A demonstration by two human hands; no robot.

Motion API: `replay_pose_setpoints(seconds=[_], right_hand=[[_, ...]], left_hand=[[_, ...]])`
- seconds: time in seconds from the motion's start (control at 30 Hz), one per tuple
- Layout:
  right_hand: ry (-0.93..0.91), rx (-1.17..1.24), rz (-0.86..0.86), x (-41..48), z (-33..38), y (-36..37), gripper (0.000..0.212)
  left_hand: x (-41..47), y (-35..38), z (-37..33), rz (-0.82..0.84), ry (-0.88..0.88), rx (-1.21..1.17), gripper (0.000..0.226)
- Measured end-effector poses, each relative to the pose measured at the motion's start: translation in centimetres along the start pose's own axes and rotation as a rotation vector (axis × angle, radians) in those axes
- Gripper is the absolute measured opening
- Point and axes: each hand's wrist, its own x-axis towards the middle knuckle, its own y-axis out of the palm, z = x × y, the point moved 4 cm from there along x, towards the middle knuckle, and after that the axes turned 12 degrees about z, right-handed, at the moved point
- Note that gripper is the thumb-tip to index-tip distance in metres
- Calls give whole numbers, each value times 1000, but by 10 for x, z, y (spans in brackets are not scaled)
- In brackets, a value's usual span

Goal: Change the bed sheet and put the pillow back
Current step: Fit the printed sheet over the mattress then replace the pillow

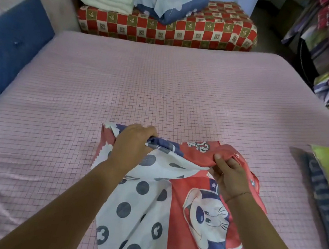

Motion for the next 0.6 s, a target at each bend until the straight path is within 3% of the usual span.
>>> replay_pose_setpoints(seconds=[0.13,0.23,0.3,0.37,0.4,0.5,0.6], right_hand=[[-46,7,19,-5,-2,-6,3],[-74,-20,38,-10,0,-10,42],[-99,-99,11,-13,1,-13,33],[-143,-247,-53,-14,6,-13,14],[-187,-332,-59,-14,9,-11,18],[-304,-642,-22,-17,22,5,36],[-379,-1049,31,-14,31,19,68]], left_hand=[[-8,-4,-1,-54,9,-123,17],[-9,-7,-1,-63,41,-220,9],[-10,-8,-2,-48,91,-267,5],[-11,-9,-4,-32,129,-285,12],[-11,-10,-4,-24,142,-290,11],[-12,-10,-4,-17,168,-308,8],[-11,-12,-3,6,171,-337,23]])
